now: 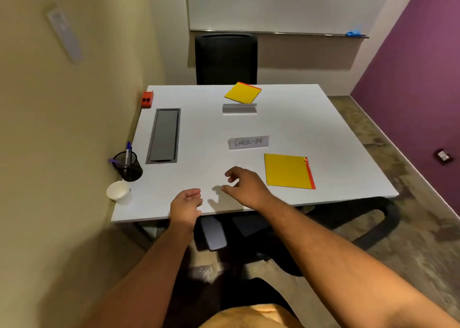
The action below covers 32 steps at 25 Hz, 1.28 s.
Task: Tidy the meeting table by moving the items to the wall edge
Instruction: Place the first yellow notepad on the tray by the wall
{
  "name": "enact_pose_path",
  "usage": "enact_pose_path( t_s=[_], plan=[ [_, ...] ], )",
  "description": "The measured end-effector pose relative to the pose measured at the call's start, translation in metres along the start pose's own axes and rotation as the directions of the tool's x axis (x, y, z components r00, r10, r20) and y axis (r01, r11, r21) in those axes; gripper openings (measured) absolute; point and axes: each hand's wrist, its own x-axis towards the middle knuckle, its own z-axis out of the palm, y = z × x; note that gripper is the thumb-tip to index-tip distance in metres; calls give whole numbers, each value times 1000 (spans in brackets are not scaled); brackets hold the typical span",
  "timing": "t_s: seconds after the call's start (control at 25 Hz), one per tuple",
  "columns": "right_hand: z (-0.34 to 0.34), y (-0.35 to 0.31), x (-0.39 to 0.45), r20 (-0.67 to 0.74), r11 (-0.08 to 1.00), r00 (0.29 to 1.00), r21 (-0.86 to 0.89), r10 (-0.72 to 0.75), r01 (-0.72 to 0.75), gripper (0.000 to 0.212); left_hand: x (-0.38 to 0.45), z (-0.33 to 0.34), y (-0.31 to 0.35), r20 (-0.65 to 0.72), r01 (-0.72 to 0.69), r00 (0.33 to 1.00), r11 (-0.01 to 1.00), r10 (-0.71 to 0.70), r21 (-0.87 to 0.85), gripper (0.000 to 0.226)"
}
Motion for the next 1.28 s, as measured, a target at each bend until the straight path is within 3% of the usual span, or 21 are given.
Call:
enact_pose_path(
  t_s=[0.28, 0.72, 1.04, 1.28],
  plan=[
    [-90, 73, -14, -97, 998, 994, -27, 58, -61, 44, -24, 111, 5, 184, -35, 983, 998, 26, 44, 18],
    [-222, 261, 15, 19, 994, 995, 49, 98, -99, 39, -44, 300, -2, 79, -65, 995, 991, 56, 119, 23],
    [-235, 307, 49, 3, 973, 985, 158, 171, -170, 31, -35, 305, -13, -59, -17, 998, 991, 25, 130, 23],
    [-226, 303, 68, -34, 982, 986, 105, 162, -158, 26, -7, 296, -12, -46, 33, 999, 989, -27, 143, 20]
  ],
)
